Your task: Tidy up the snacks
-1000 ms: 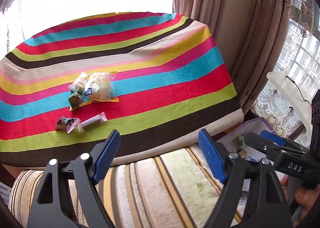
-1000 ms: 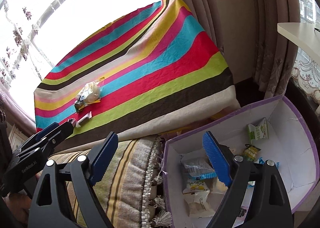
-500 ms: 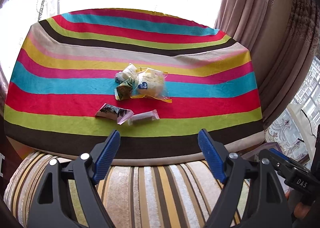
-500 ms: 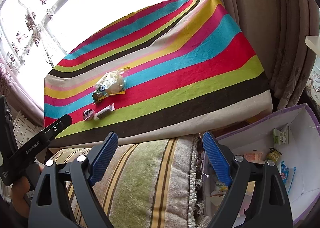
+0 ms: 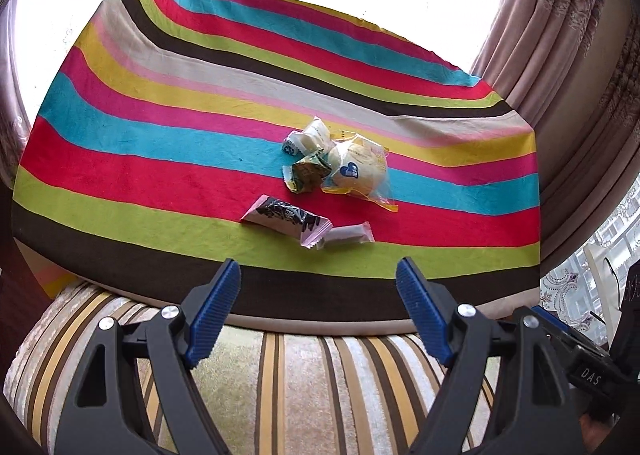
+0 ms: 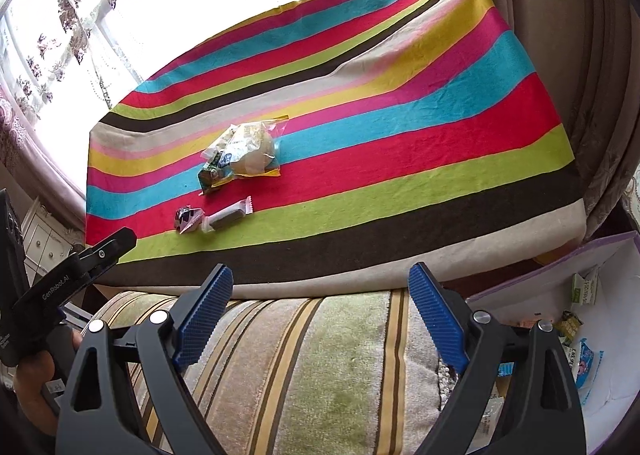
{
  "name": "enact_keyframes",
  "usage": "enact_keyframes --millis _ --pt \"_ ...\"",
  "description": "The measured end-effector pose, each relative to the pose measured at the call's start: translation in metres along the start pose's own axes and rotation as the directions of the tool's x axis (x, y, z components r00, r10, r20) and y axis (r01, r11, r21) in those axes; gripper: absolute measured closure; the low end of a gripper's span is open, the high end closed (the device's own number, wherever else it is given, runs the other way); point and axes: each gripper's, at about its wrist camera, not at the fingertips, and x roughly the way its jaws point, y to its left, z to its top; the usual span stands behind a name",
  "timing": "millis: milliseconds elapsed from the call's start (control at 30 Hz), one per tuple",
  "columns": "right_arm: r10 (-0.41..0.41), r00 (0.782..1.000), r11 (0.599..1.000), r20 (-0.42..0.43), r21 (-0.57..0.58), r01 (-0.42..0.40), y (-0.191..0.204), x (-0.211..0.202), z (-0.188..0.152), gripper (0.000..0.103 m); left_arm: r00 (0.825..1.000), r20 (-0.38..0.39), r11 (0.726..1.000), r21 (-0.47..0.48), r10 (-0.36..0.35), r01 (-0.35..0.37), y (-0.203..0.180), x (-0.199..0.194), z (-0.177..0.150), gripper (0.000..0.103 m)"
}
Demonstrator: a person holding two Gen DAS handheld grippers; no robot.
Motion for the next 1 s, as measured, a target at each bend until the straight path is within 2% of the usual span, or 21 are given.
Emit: enact_keyframes --millis 67,200,367,733,1000 --pt "0.003 1.000 1.000 -0.013 -0.017 -0.003 0.008 0.007 0.003 0.016 1.000 -0.022 1.000 -0.028 -0.010 0.010 0.009 0.006 0.002 0.036" --pt "0.009 0.999 0.999 -0.034 -0.049 -0.011 0.024 0.022 0.009 0.016 0.997 -0.069 0.995 -0.093 -0.038 0.031 0.026 0.020 0.007 0.038" --pt "0.018 0.997 0.996 -0.069 -0.091 -0.024 0.044 0.045 0.015 0.016 0.993 -0.091 0.990 -0.123 -0.077 0.066 0.034 0.037 0.017 0.043" --pt "0.010 0.993 0.988 -0.121 -0.154 -0.028 0.069 0.080 0.023 0.016 0.972 -0.177 0.973 -0.197 -0.153 0.117 0.041 0.094 0.036 0.046" --pt "0.011 0.989 0.984 -0.147 -0.172 -0.036 0.074 0.099 0.029 0.016 0.970 -0.207 0.981 -0.173 -0.126 0.090 0.040 0.121 0.048 0.046"
